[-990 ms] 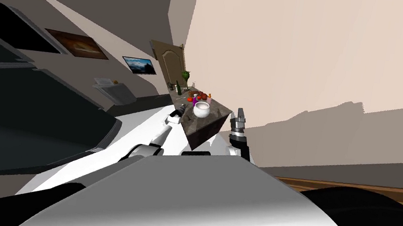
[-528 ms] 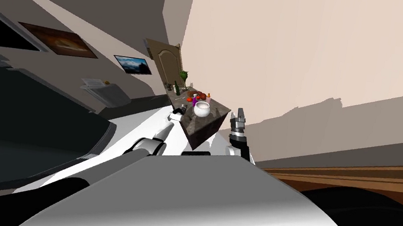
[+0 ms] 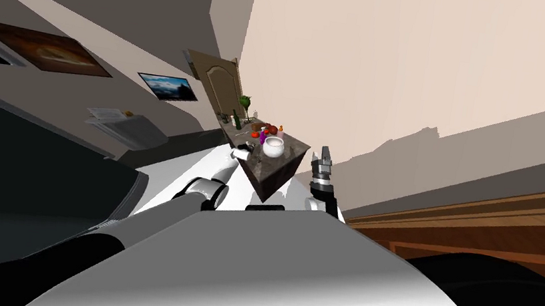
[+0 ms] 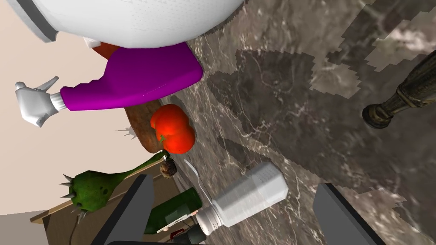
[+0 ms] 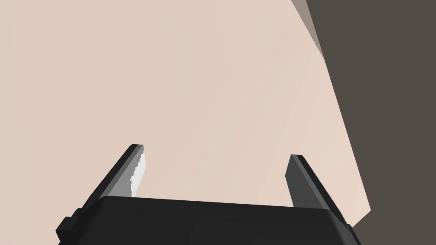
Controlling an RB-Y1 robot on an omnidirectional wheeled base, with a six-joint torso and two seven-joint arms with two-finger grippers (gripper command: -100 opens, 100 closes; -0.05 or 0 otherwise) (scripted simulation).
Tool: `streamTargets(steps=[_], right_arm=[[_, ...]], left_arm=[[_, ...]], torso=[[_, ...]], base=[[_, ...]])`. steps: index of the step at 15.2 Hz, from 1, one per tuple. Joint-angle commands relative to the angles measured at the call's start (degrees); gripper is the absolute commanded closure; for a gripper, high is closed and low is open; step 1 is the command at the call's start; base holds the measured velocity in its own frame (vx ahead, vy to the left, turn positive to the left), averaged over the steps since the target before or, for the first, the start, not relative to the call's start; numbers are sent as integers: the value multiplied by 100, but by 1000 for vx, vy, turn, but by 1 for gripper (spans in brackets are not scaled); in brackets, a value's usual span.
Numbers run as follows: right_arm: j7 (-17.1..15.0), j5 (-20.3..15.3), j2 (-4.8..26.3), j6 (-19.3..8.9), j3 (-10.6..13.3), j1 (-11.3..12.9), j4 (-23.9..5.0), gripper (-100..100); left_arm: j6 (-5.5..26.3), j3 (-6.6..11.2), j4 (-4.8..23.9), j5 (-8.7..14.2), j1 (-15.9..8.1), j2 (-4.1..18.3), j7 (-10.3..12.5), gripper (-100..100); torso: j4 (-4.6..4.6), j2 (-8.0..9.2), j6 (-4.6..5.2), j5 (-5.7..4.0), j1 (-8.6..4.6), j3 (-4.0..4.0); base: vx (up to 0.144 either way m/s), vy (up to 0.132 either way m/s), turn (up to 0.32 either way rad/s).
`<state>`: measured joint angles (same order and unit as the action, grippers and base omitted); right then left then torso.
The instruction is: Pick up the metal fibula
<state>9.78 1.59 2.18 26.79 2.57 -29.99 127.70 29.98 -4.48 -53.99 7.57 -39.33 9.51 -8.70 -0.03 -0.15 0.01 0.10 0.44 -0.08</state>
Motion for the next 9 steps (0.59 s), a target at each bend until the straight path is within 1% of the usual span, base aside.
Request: streamTargets(steps=[1,2,3,4,5,6,7,8,9], right_arm=[[0,0,0,0,0,0,0,0],[0,0,0,0,0,0,0,0],[0,0,0,0,0,-1,0,0],[0,0,0,0,0,0,0,0],[0,0,0,0,0,0,0,0],[0,0,0,0,0,1,0,0],[0,0,0,0,0,0,0,0],[0,0,0,0,0,-1,0,0],[0,0,0,0,0,0,0,0]], left_arm=[[195,-10,286,42,-261,-19,-11,-100],[195,-10,345,42,-261,-19,-11,-100],[426,-26,504,88,-478,-54,-23,-100],[426,-26,658,88,-538,-54,-23,-100],[590,-40,809,132,-716,-93,-33,-100],[646,-40,954,132,-803,-93,-33,-100],[646,-40,979,132,-803,-93,-33,-100],[856,-54,1143,174,-1011,-135,-44,-100],[856,-54,1273,174,-1055,-135,-44,-100]], torso=[[0,0,0,0,0,0],[0,-2,0,0,1,-1],[-1,-3,-3,0,-4,-2],[-1,-1,1,-1,-5,-1],[0,2,0,0,-3,1],[1,6,2,0,1,3],[1,8,-1,1,4,5],[1,5,-5,1,3,3],[0,0,-1,0,1,1]], base=[[-22,110,-155],[-20,81,-74],[-34,88,-143],[-47,102,-157],[-59,116,-232],[-57,122,-178],[-37,100,-31],[-24,98,-98],[-24,101,-141]])
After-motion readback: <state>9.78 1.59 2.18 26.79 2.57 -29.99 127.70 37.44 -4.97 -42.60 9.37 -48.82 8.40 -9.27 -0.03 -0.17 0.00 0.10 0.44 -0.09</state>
